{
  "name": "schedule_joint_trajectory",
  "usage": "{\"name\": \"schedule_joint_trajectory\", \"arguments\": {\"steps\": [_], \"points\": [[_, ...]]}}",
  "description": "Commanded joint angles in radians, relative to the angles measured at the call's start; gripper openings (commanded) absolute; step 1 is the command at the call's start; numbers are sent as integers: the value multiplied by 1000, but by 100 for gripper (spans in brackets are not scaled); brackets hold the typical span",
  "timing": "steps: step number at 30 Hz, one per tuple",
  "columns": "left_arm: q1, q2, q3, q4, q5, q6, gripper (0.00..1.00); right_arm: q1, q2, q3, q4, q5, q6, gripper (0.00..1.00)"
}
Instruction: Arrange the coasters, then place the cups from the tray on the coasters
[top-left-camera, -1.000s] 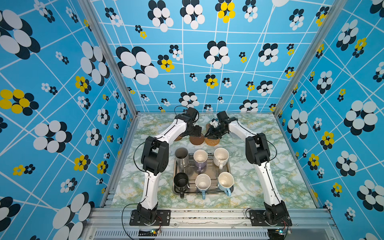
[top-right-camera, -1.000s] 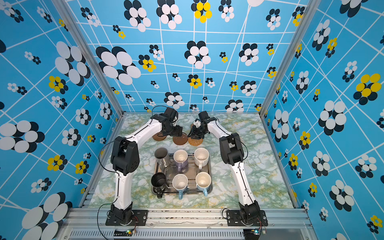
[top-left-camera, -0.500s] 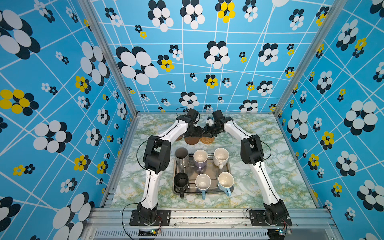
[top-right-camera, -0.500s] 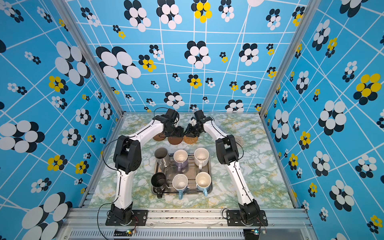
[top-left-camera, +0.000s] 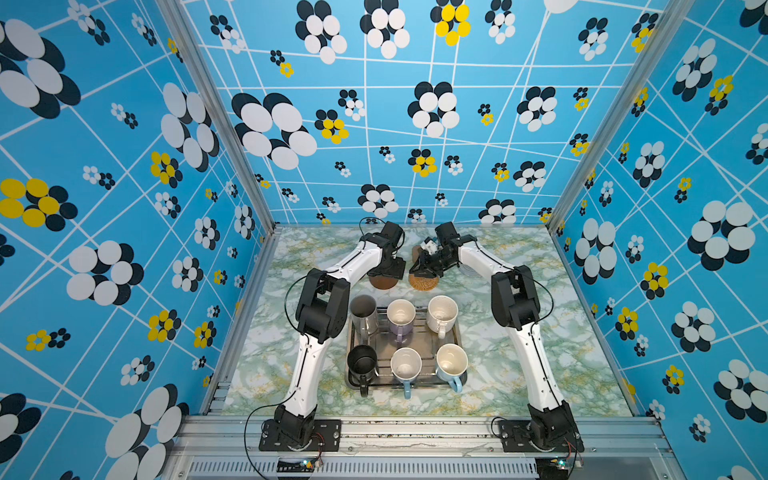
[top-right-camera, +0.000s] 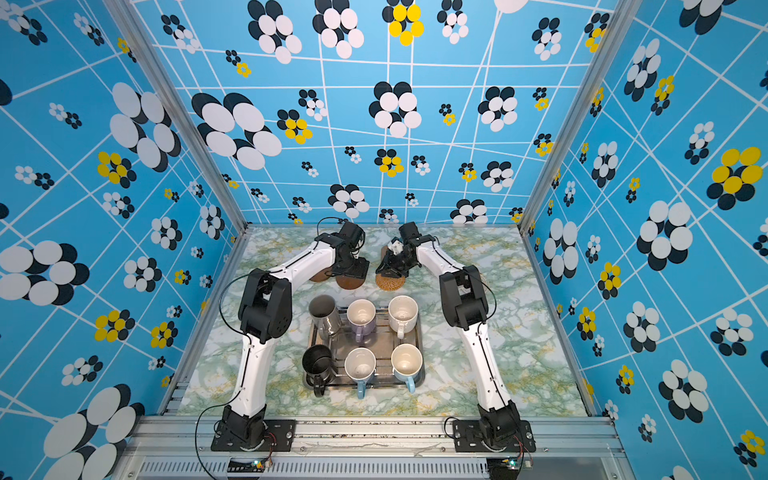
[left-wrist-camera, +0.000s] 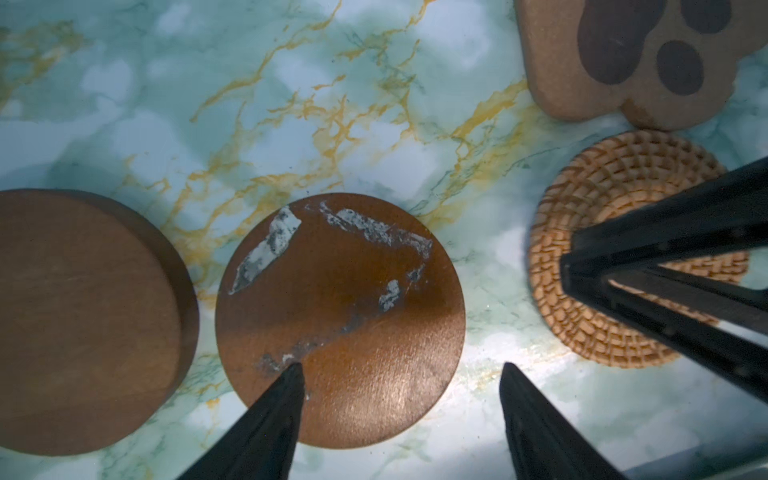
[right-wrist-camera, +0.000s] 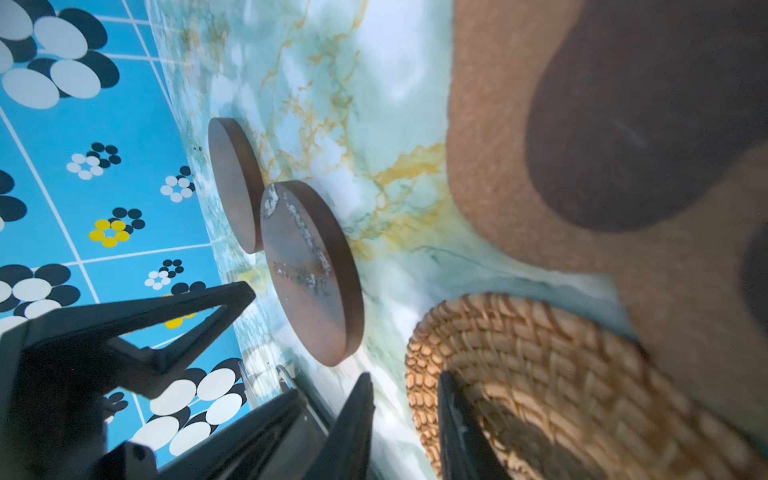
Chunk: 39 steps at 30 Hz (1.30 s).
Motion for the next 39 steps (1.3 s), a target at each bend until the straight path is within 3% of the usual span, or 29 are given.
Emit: {"name": "schedule_joint_trajectory", "arguments": {"steps": [1, 23, 39], "points": [[-10, 48, 30, -27, -55, 48, 75, -32, -32, -81, 3, 52, 2, 30], [-37, 151, 84, -27, -255, 192, 73, -77, -153, -282, 39, 49, -42, 30], [-24, 168, 146, -23, -287, 218, 73, -132, -172, -284, -2, 52, -88, 29]]}}
